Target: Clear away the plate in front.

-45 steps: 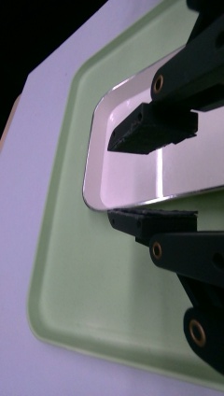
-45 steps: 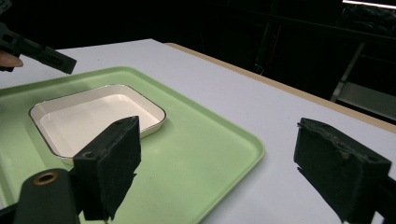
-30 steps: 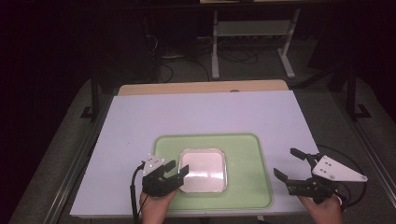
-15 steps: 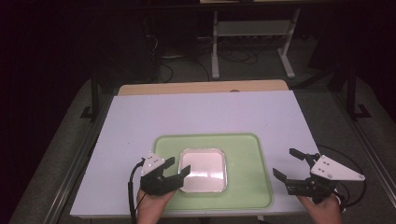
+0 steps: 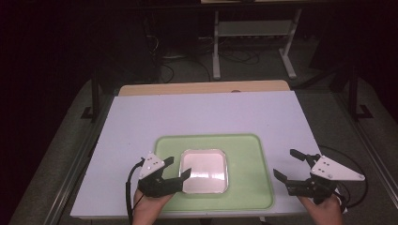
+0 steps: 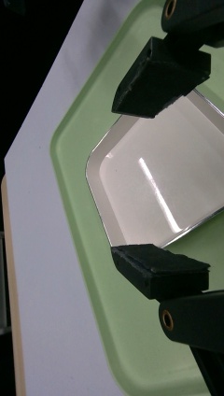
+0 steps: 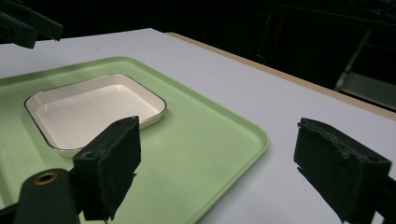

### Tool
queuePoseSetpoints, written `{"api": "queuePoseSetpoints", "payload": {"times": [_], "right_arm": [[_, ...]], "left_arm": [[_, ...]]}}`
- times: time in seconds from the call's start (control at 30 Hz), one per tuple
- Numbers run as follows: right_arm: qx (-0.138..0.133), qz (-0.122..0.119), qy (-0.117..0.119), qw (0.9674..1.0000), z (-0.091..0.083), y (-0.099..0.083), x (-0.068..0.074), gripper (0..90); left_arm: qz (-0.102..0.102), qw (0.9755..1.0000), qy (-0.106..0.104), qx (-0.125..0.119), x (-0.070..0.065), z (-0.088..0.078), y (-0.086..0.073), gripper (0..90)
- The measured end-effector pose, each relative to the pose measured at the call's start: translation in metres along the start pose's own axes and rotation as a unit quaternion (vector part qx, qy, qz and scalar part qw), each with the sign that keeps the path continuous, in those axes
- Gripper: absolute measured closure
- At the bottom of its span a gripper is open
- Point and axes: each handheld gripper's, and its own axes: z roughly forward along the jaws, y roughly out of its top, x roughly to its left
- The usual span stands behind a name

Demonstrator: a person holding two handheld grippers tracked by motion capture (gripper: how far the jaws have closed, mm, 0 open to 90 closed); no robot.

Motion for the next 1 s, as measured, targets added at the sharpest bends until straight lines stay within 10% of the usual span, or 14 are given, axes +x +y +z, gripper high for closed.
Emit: {"api": "queuePoseSetpoints", "payload": {"times": [1.0], "right_arm": [[0.015, 0.0, 0.006, 0.9999, 0.007, -0.002, 0.002, 13.9]], "left_arm": [[0.041, 0.999, -0.015, -0.011, 0.022, -0.03, -0.014, 20.4]]}}
